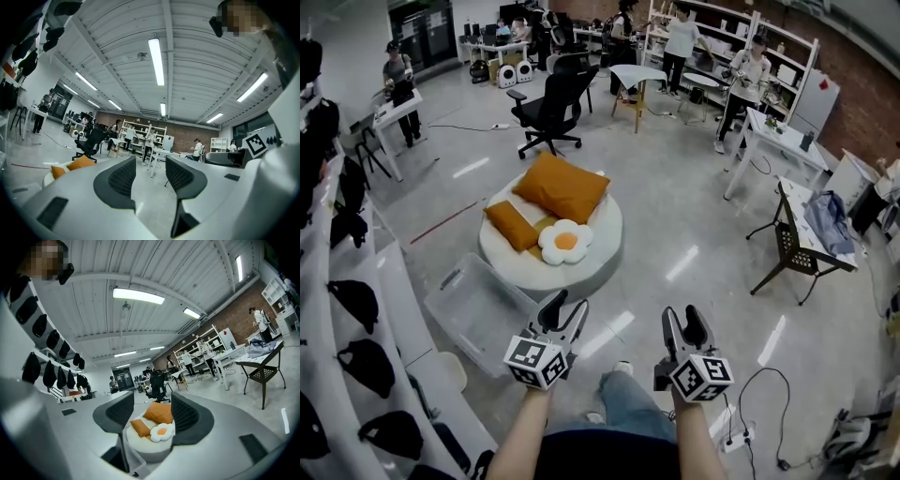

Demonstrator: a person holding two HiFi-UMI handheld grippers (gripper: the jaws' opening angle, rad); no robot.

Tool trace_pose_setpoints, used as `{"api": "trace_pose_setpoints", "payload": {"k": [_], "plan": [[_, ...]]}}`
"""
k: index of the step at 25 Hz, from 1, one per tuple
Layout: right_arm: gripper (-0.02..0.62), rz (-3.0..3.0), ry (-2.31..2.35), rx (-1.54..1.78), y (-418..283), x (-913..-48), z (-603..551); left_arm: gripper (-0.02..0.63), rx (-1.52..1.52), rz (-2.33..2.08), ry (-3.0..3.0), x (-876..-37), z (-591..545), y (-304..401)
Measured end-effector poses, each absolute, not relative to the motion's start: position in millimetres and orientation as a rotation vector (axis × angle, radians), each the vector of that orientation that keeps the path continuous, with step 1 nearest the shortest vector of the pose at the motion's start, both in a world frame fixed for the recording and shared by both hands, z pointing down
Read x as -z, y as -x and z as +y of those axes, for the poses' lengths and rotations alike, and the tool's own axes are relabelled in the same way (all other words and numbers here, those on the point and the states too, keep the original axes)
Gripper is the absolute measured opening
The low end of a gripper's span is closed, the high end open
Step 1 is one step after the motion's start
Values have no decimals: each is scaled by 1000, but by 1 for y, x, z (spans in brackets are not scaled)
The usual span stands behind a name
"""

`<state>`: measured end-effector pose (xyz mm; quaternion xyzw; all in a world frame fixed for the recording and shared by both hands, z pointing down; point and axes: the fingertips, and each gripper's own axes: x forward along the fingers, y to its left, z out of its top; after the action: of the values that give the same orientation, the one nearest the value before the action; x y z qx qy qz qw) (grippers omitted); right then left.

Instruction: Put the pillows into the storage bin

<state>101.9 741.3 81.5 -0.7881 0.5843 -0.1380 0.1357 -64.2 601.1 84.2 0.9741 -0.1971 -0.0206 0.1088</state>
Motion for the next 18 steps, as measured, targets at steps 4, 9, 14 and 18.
{"api": "trace_pose_setpoints", "payload": {"k": [4,9,14,18], "plan": [[230,1720,2275,391,-105,-82,722,193,66,-589,-2864,-86,584,59],[230,1728,2261,388,-122,-84,694,193,88,-616,-2853,-88,555,47],[229,1765,2230,383,-145,-86,645,193,88,-664,-2828,-98,512,33],[229,1779,2217,386,-175,-99,586,193,59,-717,-2805,-117,456,12]]}}
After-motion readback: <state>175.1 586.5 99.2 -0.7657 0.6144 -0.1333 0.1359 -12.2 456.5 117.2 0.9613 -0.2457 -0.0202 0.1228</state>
